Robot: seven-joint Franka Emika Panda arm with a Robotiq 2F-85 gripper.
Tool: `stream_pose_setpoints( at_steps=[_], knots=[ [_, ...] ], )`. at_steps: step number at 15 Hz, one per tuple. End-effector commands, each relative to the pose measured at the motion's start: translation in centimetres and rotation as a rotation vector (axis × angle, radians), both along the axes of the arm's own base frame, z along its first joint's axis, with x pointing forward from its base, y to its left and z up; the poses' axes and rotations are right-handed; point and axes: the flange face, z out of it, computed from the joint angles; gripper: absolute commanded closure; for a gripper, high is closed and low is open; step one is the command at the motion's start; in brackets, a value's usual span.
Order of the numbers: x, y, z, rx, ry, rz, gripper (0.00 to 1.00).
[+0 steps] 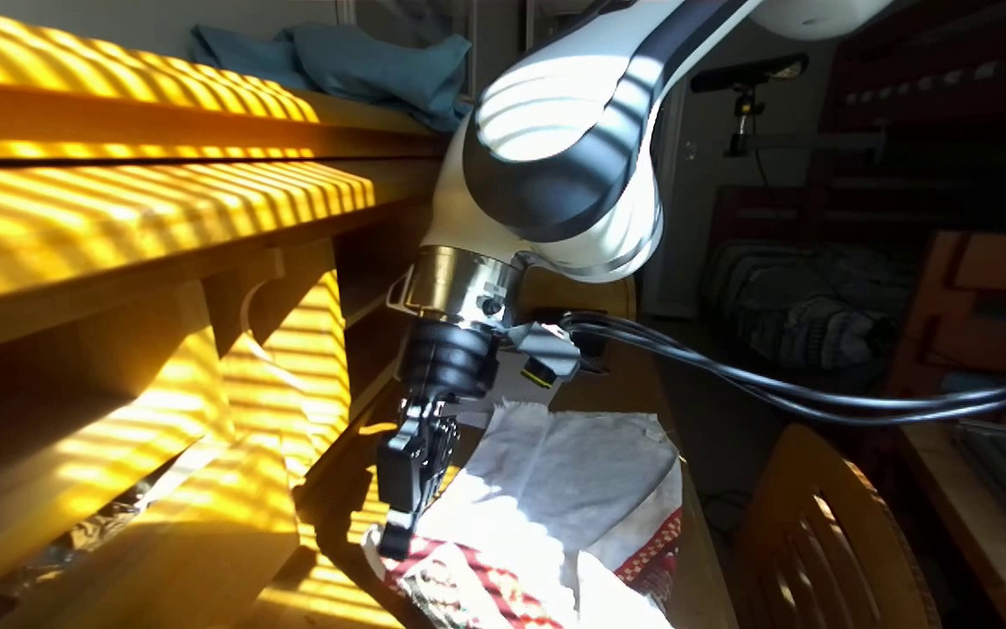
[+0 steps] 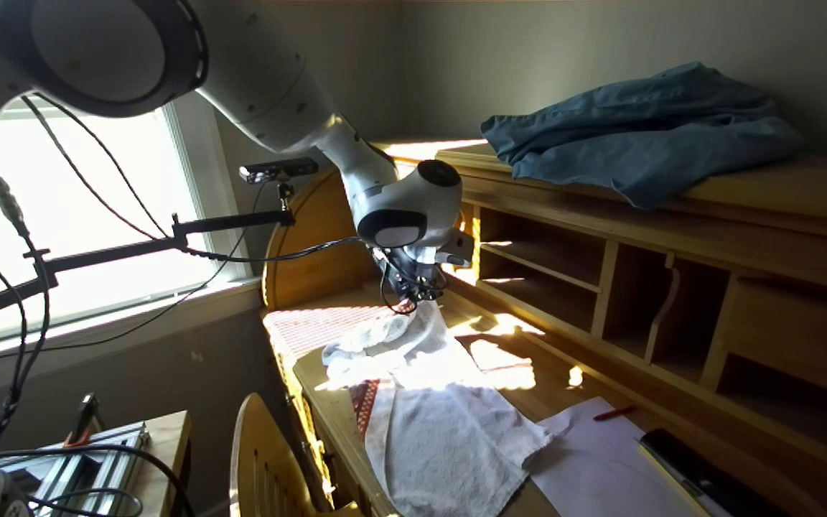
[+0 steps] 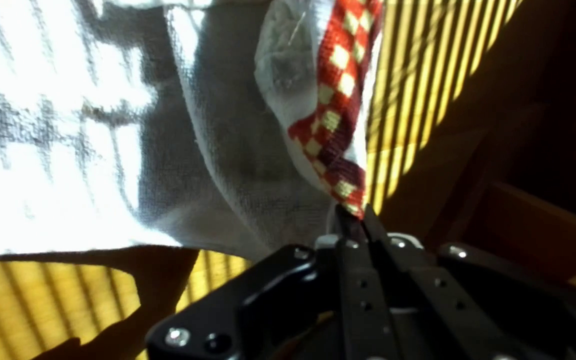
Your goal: Unfold the white and red towel and lay it out.
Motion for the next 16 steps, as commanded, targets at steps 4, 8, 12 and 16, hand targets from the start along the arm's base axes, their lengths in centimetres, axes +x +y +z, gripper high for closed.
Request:
stream_pose_setpoints(
  at_steps=[4,8,12,16],
  knots=[
    [-0.8,4.4,-0.3,0.013,0.006,0.116,0.99],
    [-0.9,4.6,-0.1,-0.001,-0.015,0.134,0.59],
    [-0.5,3.4,1.3,0.01,-0.046,0.124,0.3],
    [0.3,2.5,1.6,0.018,-0.056,0.122,0.04]
  ],
)
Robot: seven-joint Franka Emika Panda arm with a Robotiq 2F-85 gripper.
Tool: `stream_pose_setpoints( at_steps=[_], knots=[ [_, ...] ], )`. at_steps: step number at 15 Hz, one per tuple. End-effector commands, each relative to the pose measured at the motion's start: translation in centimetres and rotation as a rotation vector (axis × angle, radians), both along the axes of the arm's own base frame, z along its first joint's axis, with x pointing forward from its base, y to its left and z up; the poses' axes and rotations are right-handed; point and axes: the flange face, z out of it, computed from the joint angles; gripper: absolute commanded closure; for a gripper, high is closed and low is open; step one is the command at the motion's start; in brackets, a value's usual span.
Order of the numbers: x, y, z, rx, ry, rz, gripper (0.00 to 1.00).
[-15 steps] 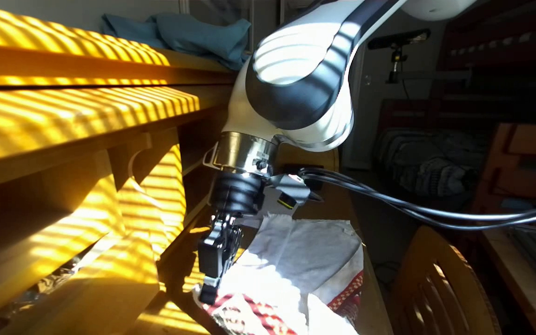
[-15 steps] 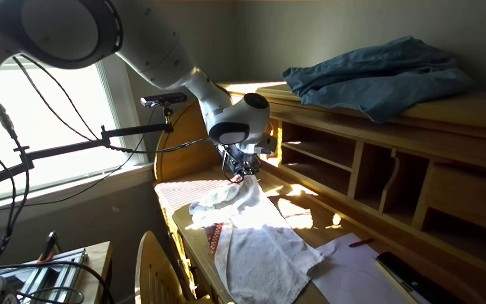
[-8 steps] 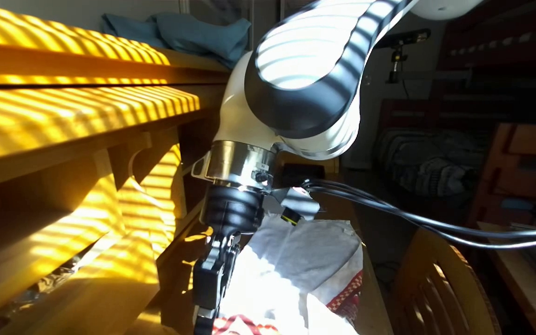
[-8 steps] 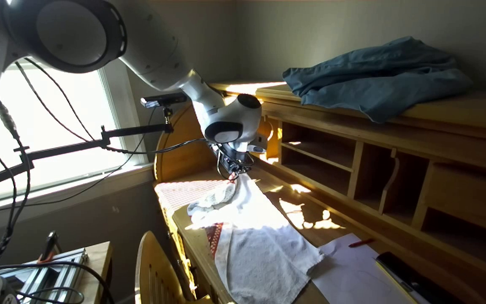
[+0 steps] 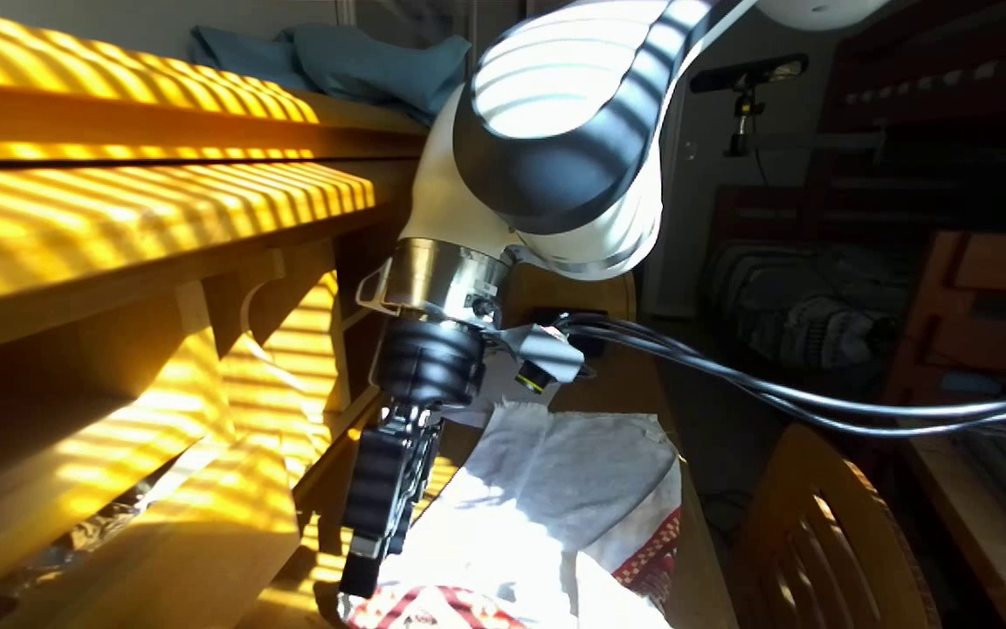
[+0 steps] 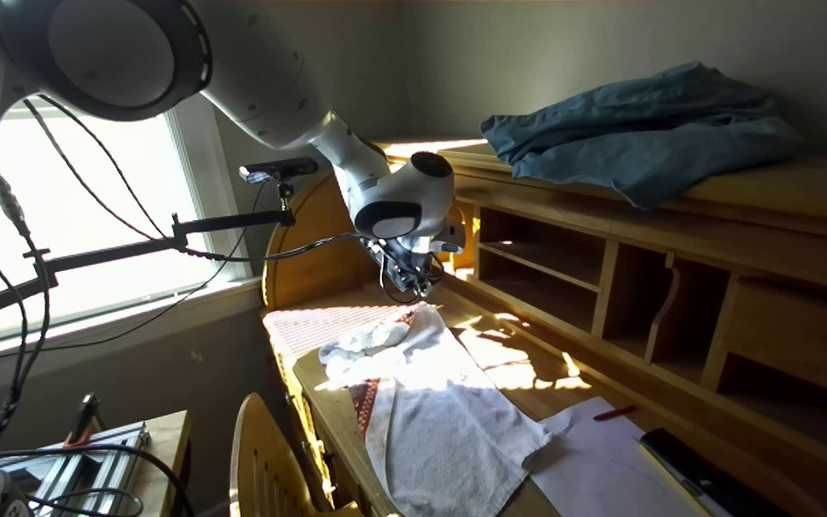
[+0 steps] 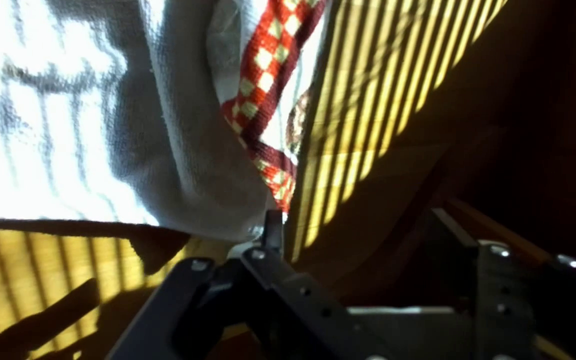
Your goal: Unfold the white and red towel and lay it out.
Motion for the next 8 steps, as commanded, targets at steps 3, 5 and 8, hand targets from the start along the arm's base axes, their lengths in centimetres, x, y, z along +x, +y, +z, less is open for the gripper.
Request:
stream_pose_setpoints(
  at_steps=[3,5,8],
  knots=[
    [0.4,-0.1,0.1,-0.003,-0.003,0.032,0.0],
    [0.1,-0.2,-0.2,-0.034,0.02,0.038,0.0],
    [-0.6,-0.5,-1.3,-0.08,0.091,0.066,0.0]
  ],
)
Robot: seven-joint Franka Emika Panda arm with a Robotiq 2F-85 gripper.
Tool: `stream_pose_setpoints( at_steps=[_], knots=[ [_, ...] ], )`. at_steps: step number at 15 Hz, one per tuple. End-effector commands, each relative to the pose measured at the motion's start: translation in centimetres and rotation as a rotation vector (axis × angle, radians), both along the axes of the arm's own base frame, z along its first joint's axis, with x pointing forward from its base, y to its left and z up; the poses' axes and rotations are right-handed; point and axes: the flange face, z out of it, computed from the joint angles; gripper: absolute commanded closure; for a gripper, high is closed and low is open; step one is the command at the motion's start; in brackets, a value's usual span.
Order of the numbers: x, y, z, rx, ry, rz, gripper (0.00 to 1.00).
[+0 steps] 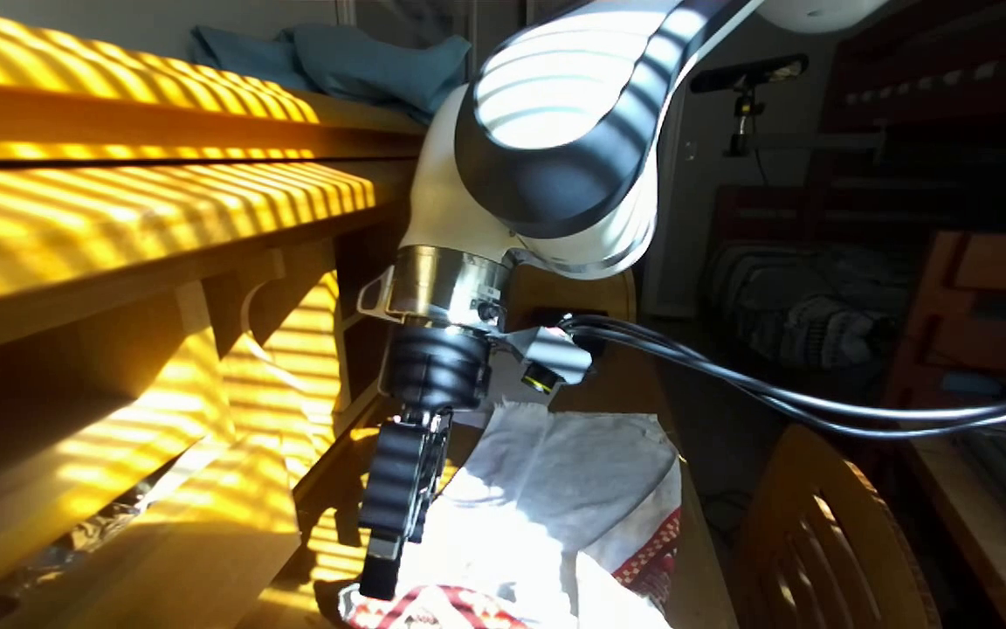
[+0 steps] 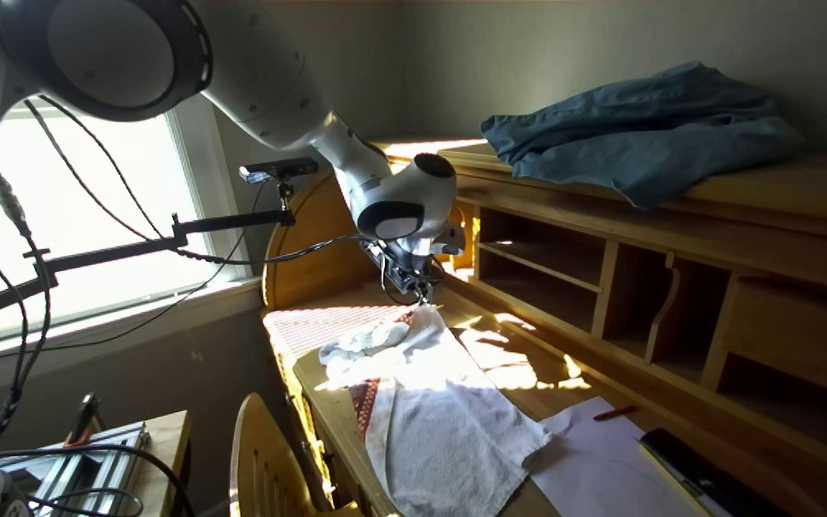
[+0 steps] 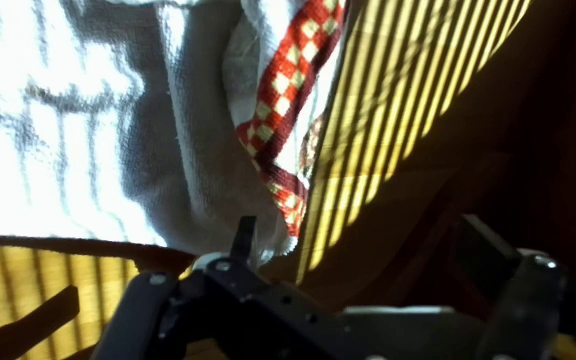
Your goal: Unfold the white and red towel and lay it out.
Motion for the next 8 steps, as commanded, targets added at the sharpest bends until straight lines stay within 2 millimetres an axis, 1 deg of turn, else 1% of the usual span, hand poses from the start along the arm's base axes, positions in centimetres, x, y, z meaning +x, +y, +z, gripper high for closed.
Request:
stream_pose_setpoints(
  at_steps=[1,3,4,8],
  knots=[
    [-0.6,-0.3,-1.1,-0.078,0.087,0.037,0.0],
    [-1.1,-0.4,-1.8,-0.115,0.13,0.073,0.0],
    [-1.3,-0.3,-2.1,-0.131,0.151,0.09,0.19],
    [-2.3,0.9,-3.6,-0.155,0.211,0.155,0.5]
  ],
)
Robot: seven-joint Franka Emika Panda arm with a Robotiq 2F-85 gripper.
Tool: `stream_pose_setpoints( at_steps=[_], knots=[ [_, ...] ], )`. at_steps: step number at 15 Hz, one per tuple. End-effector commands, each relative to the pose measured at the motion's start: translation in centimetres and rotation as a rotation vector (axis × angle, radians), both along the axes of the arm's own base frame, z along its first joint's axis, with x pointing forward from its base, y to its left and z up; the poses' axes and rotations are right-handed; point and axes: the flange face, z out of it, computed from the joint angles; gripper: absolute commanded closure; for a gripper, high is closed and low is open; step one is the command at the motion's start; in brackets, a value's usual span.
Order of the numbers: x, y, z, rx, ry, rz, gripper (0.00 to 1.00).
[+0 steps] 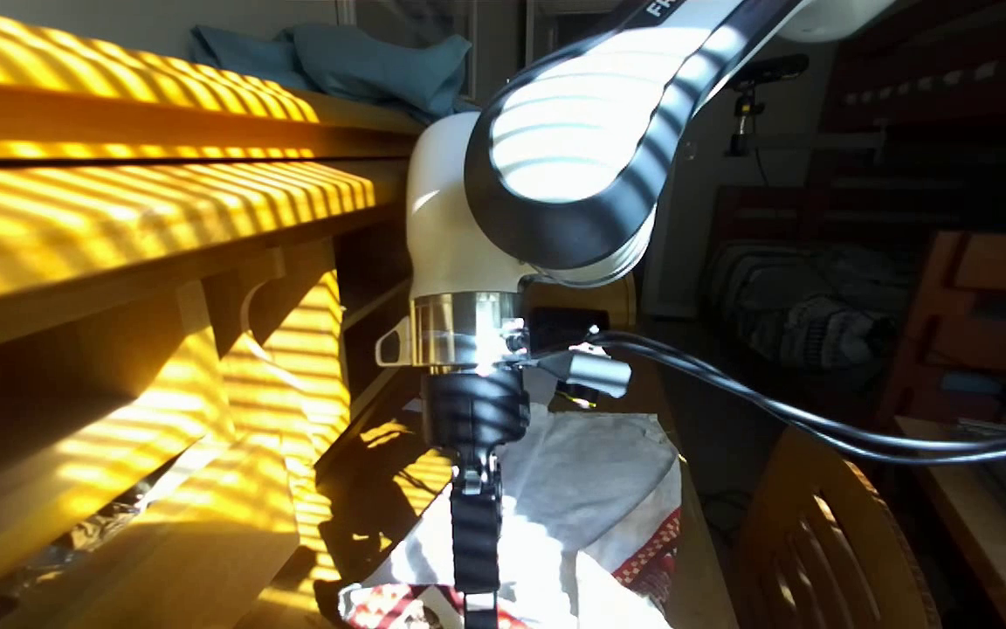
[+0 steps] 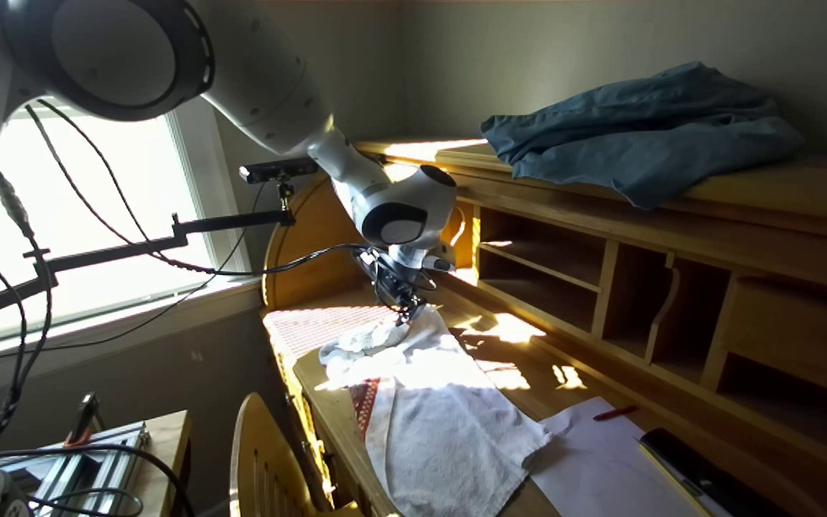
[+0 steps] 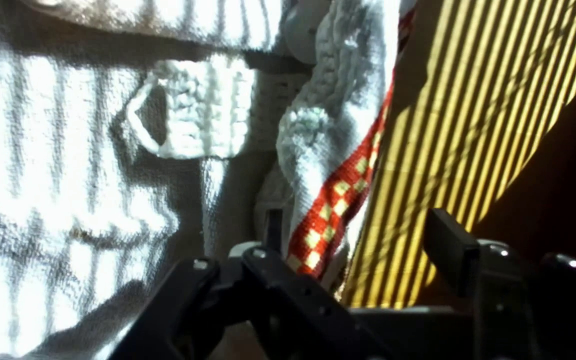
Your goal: Unfold the white and red towel and lay it out.
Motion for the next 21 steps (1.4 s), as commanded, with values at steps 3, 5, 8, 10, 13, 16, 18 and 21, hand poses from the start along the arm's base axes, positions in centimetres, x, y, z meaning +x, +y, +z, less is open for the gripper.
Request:
stream_pose_setpoints(
  at_steps=[3,5,8,10,13,16,18,21],
  knots=[
    [-0.2,2.2,-1.0,-0.016,0.05,0.045,0.7],
    [-0.1,3.0,-0.8,-0.001,0.047,0.055,0.84],
    [0.1,4.5,0.0,0.043,0.019,0.076,1.0],
    [-0.2,5.5,0.2,0.062,0.01,0.093,1.0],
    [-0.5,6.6,0.5,0.087,0.005,0.118,0.99],
    [-1.1,7.5,0.7,0.116,-0.001,0.166,0.73],
    [-1.4,7.6,0.8,0.112,-0.011,0.207,0.65],
    [-1.5,6.5,1.5,0.081,-0.055,0.219,0.45]
  ],
)
